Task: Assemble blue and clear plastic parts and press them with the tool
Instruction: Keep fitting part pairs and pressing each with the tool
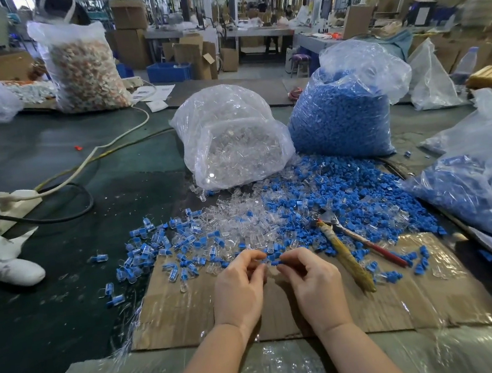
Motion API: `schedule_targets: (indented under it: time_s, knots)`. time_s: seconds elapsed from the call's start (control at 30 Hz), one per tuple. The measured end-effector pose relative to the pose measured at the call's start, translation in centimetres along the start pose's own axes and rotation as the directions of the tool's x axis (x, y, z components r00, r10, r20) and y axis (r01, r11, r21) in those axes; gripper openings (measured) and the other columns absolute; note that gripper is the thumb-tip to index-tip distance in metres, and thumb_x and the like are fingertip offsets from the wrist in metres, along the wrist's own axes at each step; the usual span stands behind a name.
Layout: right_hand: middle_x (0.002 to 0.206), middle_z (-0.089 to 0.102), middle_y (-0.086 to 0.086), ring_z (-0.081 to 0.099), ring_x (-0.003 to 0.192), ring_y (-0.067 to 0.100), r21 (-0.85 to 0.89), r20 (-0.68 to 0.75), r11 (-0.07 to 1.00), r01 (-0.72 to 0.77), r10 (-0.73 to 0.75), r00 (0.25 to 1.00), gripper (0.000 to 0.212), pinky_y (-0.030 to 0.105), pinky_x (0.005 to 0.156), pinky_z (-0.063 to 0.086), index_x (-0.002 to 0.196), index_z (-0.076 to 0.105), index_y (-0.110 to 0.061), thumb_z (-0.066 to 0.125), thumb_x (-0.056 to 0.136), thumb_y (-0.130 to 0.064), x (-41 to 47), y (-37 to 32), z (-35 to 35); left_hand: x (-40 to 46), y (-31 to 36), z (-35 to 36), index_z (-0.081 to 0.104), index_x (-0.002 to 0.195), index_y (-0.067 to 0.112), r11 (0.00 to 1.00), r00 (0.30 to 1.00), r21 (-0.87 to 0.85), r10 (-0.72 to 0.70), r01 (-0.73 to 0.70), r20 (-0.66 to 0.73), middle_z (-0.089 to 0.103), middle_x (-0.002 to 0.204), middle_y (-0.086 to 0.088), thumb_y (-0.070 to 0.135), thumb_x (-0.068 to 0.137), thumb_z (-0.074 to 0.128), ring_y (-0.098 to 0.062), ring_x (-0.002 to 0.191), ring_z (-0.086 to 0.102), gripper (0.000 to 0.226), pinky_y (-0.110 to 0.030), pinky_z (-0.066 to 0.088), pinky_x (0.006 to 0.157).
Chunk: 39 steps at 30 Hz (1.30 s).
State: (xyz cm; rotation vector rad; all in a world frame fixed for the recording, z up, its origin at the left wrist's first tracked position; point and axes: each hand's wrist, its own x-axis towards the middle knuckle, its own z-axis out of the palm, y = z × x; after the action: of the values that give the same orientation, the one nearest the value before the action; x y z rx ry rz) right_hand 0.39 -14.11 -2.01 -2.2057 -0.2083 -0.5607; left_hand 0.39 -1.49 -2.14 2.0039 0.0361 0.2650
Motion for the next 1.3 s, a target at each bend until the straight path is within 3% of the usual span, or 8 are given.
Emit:
schedule_targets:
  time_s: [0.1, 0.2, 0.3, 0.53, 0.67, 0.77, 1.07, 1.3]
  knots:
    - [0.074, 0.067, -0.007, 0.062, 0.069, 0.012, 0.007, 0.01, 1.0, 0.012, -0.012, 1.0, 0.01, 0.036, 0.066, 0.053, 0.08, 0.067, -0.014, 0.074, 0.078, -0.007, -0.02, 0.04, 0.02, 0.07, -0.05, -0.02, 0.06, 0.086, 0.038, 1.0, 1.0, 0.016, 0.002, -0.002, 0.028, 0.065, 0.071, 0.018, 0.012, 0.087, 0.062, 0.004, 0.072, 0.061, 0.026, -0.017, 0.052, 0.071]
    - [0.073, 0.067, -0.004, 0.062, 0.07, 0.017, -0.036, 0.026, 0.999, 0.032, -0.032, 0.999, 0.008, 0.038, 0.066, 0.052, 0.078, 0.066, -0.013, 0.074, 0.077, -0.01, -0.03, -0.05, 0.0, 0.09, -0.1, -0.02, 0.065, 0.089, 0.031, 0.999, 0.999, 0.031, 0.011, -0.012, 0.034, 0.064, 0.071, 0.019, 0.012, 0.086, 0.063, 0.008, 0.072, 0.059, 0.019, -0.015, 0.051, 0.07]
    - [0.073, 0.068, -0.003, 0.062, 0.069, 0.018, -0.076, 0.036, 0.994, 0.08, -0.078, 0.996, 0.008, 0.034, 0.064, 0.052, 0.077, 0.067, -0.011, 0.075, 0.076, -0.01, -0.09, -0.21, -0.02, 0.06, -0.1, -0.11, 0.061, 0.087, 0.036, 0.999, 0.999, 0.03, 0.02, -0.022, 0.04, 0.064, 0.074, 0.02, 0.012, 0.086, 0.063, 0.011, 0.075, 0.058, 0.024, -0.012, 0.05, 0.07]
    - [0.075, 0.07, -0.003, 0.066, 0.069, 0.016, -0.115, 0.043, 0.98, 0.161, -0.157, 0.987, 0.008, 0.027, 0.066, 0.049, 0.079, 0.073, -0.012, 0.078, 0.073, -0.008, -0.05, -0.38, -0.1, 0.03, -0.1, -0.26, 0.066, 0.088, 0.034, 1.0, 0.996, 0.005, 0.007, -0.008, 0.091, 0.068, 0.081, 0.015, 0.012, 0.085, 0.064, 0.003, 0.078, 0.062, 0.022, -0.02, 0.052, 0.078]
    - [0.086, 0.071, -0.003, 0.066, 0.078, 0.014, -0.109, 0.038, 0.98, 0.17, -0.166, 0.985, 0.02, 0.024, 0.072, 0.051, 0.095, 0.072, -0.012, 0.076, 0.076, -0.01, -0.2, -0.6, -0.14, 0.01, 0.13, -0.39, 0.065, 0.088, 0.034, 0.997, 0.996, -0.077, -0.021, 0.028, 0.083, 0.068, 0.081, 0.013, 0.01, 0.088, 0.061, 0.002, 0.076, 0.063, 0.024, -0.018, 0.053, 0.075]
    - [0.085, 0.067, -0.002, 0.063, 0.077, 0.016, -0.094, 0.019, 0.982, 0.163, -0.162, 0.987, 0.022, 0.02, 0.071, 0.046, 0.096, 0.069, -0.01, 0.073, 0.075, -0.004, -0.15, -0.64, -0.23, 0.0, 0.4, -0.44, 0.062, 0.086, 0.034, 0.983, 0.995, -0.17, -0.063, 0.075, 0.076, 0.069, 0.081, 0.01, 0.006, 0.088, 0.059, 0.002, 0.074, 0.064, 0.028, -0.016, 0.053, 0.072]
    - [0.086, 0.062, -0.005, 0.06, 0.079, 0.012, -0.093, 0.089, 0.985, 0.146, -0.138, 0.986, 0.025, 0.024, 0.068, 0.05, 0.099, 0.073, -0.017, 0.074, 0.076, -0.008, -0.08, -0.71, -0.33, -0.04, 0.42, -0.47, 0.06, 0.084, 0.043, 0.991, 0.997, -0.116, -0.052, 0.058, 0.058, 0.067, 0.078, 0.012, 0.01, 0.088, 0.06, -0.002, 0.072, 0.061, 0.033, -0.02, 0.053, 0.072]
    - [0.085, 0.062, -0.003, 0.06, 0.078, 0.014, -0.095, 0.091, 0.984, 0.152, -0.144, 0.985, 0.023, 0.028, 0.067, 0.051, 0.098, 0.074, -0.017, 0.075, 0.077, -0.009, -0.05, -0.55, -0.18, 0.02, 0.47, -0.44, 0.062, 0.081, 0.039, 0.993, 0.998, -0.109, -0.027, 0.033, 0.055, 0.068, 0.078, 0.009, 0.012, 0.087, 0.062, 0.0, 0.073, 0.061, 0.027, -0.022, 0.053, 0.073]
